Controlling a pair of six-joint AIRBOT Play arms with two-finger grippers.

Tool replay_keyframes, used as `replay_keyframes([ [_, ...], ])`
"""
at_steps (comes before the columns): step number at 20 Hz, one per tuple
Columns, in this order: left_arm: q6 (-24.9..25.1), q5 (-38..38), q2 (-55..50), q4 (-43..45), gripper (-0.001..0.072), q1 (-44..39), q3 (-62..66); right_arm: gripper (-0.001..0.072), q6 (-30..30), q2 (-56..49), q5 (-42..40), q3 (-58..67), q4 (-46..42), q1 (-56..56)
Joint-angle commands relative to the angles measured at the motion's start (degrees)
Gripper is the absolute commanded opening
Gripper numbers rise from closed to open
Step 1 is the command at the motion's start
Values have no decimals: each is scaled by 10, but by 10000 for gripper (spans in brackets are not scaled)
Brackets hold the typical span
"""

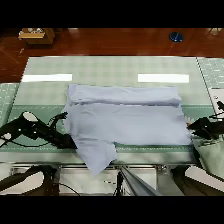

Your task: Fold the shirts.

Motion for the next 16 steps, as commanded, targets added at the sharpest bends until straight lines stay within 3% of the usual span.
replay_keyframes([
  [1,-1,82,-18,-49,64,-6,1,537,0,0,10,0,15,0],
  [2,0,82,-18,-54,29,-5,2,537,2,0,11,0,16,0],
  [8,-1,69,-16,-54,27,-5,9,538,5,0,11,21,12,0],
  [11,0,51,-16,-54,27,-5,9,591,37,-3,13,20,-37,-28],
  [16,0,50,-15,-54,26,-5,9,585,41,-4,8,5,-69,-81],
])
